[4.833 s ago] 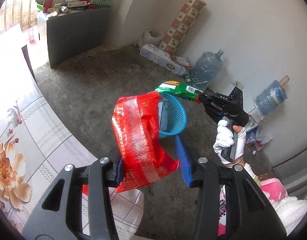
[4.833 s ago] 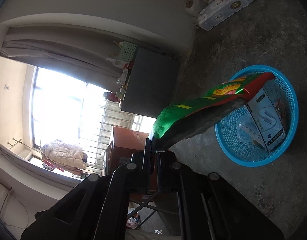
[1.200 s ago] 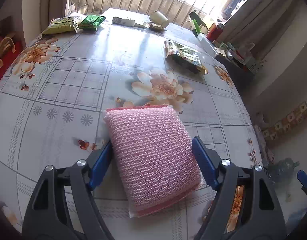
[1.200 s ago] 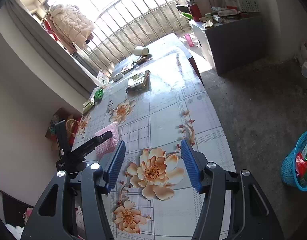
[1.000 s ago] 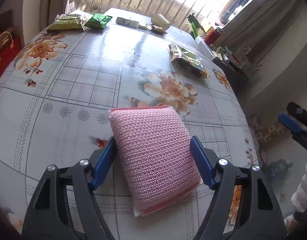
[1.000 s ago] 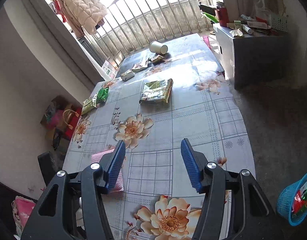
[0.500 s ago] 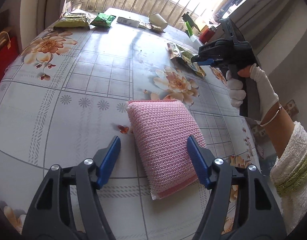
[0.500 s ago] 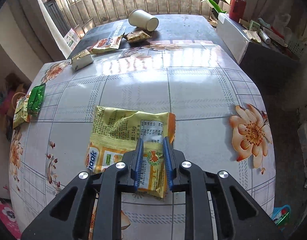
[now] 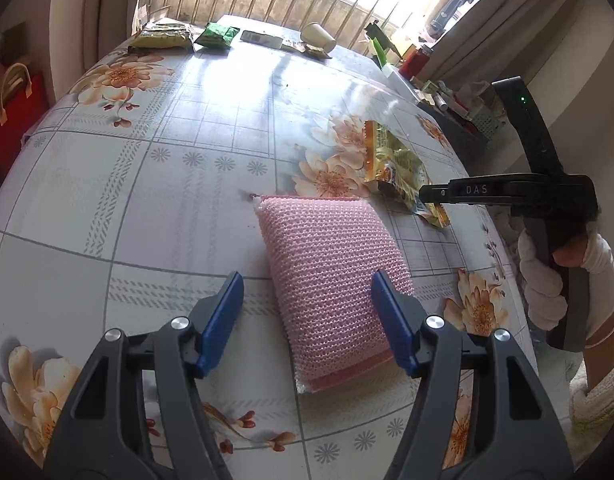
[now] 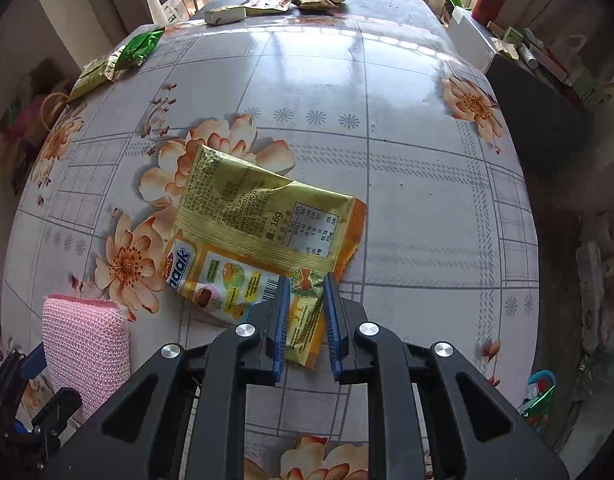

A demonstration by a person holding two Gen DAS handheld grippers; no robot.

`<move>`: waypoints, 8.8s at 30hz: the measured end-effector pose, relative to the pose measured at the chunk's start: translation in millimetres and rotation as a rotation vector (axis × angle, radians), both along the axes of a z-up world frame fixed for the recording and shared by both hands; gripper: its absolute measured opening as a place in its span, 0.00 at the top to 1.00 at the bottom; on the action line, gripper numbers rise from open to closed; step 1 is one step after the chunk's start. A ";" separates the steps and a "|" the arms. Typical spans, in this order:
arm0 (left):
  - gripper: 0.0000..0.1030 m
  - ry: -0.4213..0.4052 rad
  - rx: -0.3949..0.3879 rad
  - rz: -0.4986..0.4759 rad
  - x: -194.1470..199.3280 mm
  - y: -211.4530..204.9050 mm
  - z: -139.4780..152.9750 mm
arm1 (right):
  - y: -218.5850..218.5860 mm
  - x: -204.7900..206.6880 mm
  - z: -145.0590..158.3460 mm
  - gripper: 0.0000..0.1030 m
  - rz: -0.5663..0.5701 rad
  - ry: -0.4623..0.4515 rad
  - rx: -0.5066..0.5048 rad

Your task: Collect trash

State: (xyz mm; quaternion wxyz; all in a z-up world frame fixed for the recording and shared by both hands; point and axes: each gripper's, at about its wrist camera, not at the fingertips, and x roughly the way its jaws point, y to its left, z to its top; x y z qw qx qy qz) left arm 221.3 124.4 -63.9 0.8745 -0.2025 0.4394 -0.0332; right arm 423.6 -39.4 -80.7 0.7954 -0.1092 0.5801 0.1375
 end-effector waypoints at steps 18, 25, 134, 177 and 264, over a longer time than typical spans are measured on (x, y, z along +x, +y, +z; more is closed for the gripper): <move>0.38 -0.025 0.089 -0.110 -81.5 -57.7 4.4 | -104.0 -160.8 34.6 0.65 -0.207 -0.053 0.367; 0.38 -0.030 0.136 -0.098 -85.5 -69.7 6.8 | -130.5 -136.4 32.5 0.53 -0.328 -0.082 0.405; 0.26 -0.051 0.186 -0.683 -41.6 -373.5 61.4 | -452.0 -351.8 -22.7 0.91 -1.008 -0.305 0.686; 0.20 0.092 0.077 -0.998 12.1 -607.6 9.7 | -566.3 -389.9 -186.3 0.64 -1.389 -0.152 0.613; 0.08 -0.036 0.395 -0.182 -154.7 -208.6 54.4 | -260.9 -380.7 45.3 0.06 -0.694 -0.462 -0.050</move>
